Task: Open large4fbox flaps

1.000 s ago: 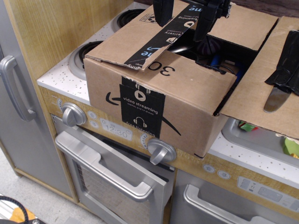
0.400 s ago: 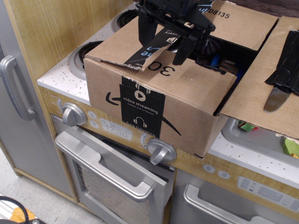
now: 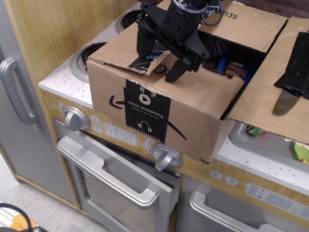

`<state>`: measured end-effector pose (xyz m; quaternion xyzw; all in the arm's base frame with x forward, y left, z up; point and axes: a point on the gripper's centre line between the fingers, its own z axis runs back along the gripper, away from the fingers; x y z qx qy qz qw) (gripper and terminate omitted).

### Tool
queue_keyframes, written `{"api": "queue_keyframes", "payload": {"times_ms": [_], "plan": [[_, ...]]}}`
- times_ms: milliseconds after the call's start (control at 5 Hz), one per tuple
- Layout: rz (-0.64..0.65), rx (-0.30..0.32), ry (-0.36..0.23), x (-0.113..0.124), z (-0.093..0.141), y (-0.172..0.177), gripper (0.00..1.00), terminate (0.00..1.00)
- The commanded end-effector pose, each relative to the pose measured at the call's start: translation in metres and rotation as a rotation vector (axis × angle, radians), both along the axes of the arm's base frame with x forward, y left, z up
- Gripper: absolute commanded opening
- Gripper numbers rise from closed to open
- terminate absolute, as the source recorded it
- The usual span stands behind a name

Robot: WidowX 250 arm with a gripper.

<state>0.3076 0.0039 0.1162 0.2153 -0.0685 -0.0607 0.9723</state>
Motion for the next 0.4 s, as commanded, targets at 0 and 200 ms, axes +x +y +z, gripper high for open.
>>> {"api": "queue_keyframes", "payload": {"times_ms": [0, 200], "plan": [[-0.073, 0.174, -0.119, 0.002, 0.022, 0.011, 1.0, 0.0], [-0.092, 0.213, -0.115, 0.01, 0.038, 0.021, 1.0, 0.0]]}}
